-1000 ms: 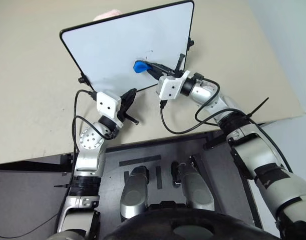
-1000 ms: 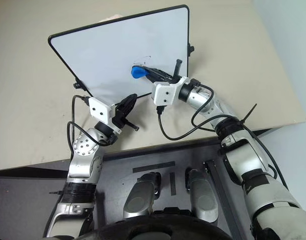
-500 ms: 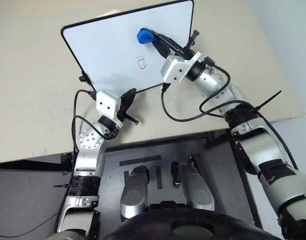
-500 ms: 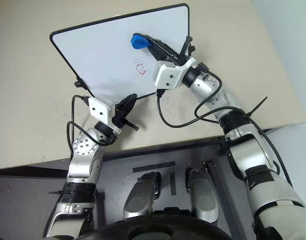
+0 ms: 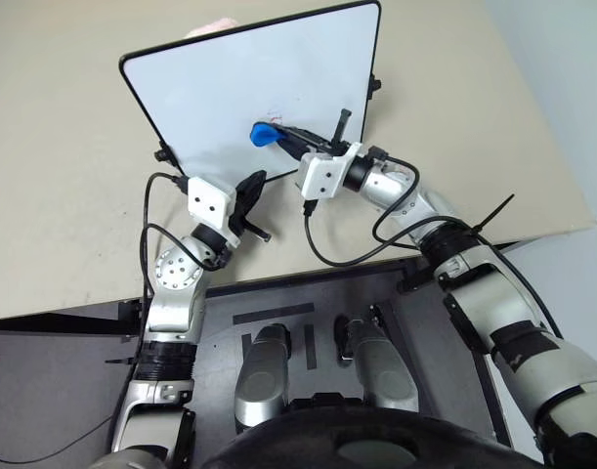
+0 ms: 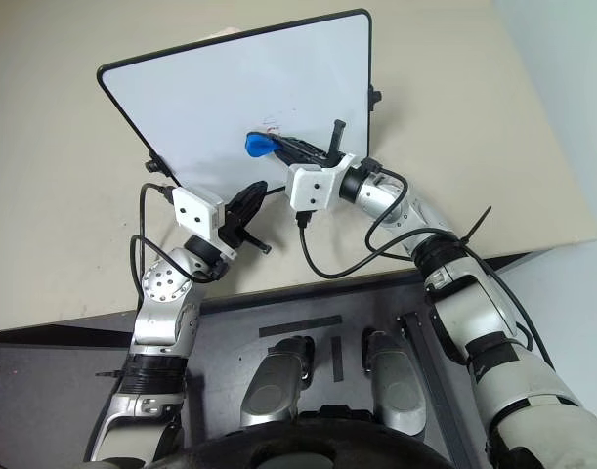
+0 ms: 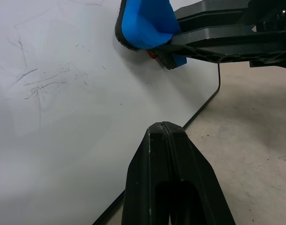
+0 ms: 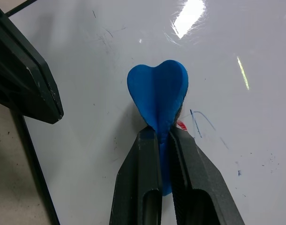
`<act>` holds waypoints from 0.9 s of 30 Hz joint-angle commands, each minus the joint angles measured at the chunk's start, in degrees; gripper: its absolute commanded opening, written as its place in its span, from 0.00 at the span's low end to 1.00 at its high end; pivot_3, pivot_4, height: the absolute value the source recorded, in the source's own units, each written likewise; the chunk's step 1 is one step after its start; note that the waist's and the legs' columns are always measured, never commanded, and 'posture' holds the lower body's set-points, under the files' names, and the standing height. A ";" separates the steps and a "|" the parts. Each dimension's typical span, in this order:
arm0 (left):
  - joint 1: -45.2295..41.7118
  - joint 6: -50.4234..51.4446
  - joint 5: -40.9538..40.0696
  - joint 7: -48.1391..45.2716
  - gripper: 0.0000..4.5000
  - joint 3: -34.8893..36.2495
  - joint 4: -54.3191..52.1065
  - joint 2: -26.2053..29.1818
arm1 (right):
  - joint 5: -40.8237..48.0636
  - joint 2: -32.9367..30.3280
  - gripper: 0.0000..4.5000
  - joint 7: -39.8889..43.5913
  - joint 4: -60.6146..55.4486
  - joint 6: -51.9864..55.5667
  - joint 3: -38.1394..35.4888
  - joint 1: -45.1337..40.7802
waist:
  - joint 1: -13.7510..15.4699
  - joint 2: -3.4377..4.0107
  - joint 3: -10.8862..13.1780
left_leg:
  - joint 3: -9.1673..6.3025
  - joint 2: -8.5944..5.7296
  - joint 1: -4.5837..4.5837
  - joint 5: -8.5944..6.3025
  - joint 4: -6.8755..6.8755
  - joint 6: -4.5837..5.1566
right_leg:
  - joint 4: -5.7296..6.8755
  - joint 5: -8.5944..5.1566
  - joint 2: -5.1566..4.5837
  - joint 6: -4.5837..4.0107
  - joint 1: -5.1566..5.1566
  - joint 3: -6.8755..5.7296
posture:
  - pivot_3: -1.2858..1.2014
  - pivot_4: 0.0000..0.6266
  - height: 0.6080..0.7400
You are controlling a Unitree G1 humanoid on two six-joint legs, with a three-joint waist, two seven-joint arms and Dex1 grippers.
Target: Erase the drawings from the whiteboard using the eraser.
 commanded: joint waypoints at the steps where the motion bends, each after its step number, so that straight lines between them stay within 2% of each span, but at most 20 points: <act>1: -0.07 -0.75 0.10 -0.02 0.00 0.30 -0.89 0.19 | 0.37 -0.96 0.00 -4.60 -2.91 -0.05 -2.90 -1.60 | 0.03 0.00 0.00 | 0.00 0.00 0.00 0.00 0.00 0.00 | 0.00 0.00 0.00 0.00 0.00 0.00 | 0.52 0.24 1.00; 6: 0.09 -0.68 0.07 0.02 0.00 0.34 -0.95 0.21 | -0.30 -1.92 0.00 -9.09 -5.24 0.06 -4.31 -2.47 | 0.04 0.00 0.00 | 0.00 0.00 0.00 0.00 0.01 0.00 | 0.01 0.00 0.00 0.00 0.00 0.00 | 0.52 0.24 1.00; 10: 0.07 -0.54 0.12 0.12 0.00 0.21 -1.08 0.10 | 0.15 -1.29 0.00 -6.81 -4.47 -0.14 -2.78 -1.59 | 0.02 0.00 0.00 | 0.00 0.00 0.01 0.00 -0.01 0.00 | 0.02 0.00 0.00 0.00 -0.01 0.00 | 0.52 0.24 1.00; 15: 0.10 -0.63 0.13 0.17 0.00 0.21 -0.91 0.02 | 1.79 1.05 0.00 0.57 -2.50 0.28 0.03 0.63 | -0.06 0.00 0.00 | 0.00 0.00 0.01 0.00 -0.01 0.00 | 0.00 0.00 0.00 0.00 -0.01 0.00 | 0.52 0.24 1.00; 20: 0.31 -0.59 0.09 0.19 0.00 0.31 -1.02 0.08 | 1.89 1.88 0.00 2.77 -1.97 1.16 0.13 1.21 | 0.05 0.00 0.00 | 0.00 0.00 -0.05 0.00 0.00 0.00 | -0.01 0.00 0.01 0.00 -0.04 0.00 | 0.52 0.24 1.00; 27: 0.53 -0.46 0.06 0.12 0.00 0.41 -1.20 0.19 | 0.21 0.59 0.00 -4.28 -3.94 0.97 -2.76 -1.13 | 0.11 0.00 0.00 | 0.00 0.00 -0.04 0.00 0.01 -0.01 | -0.01 0.00 0.01 0.00 -0.03 0.00 | 0.52 0.24 1.00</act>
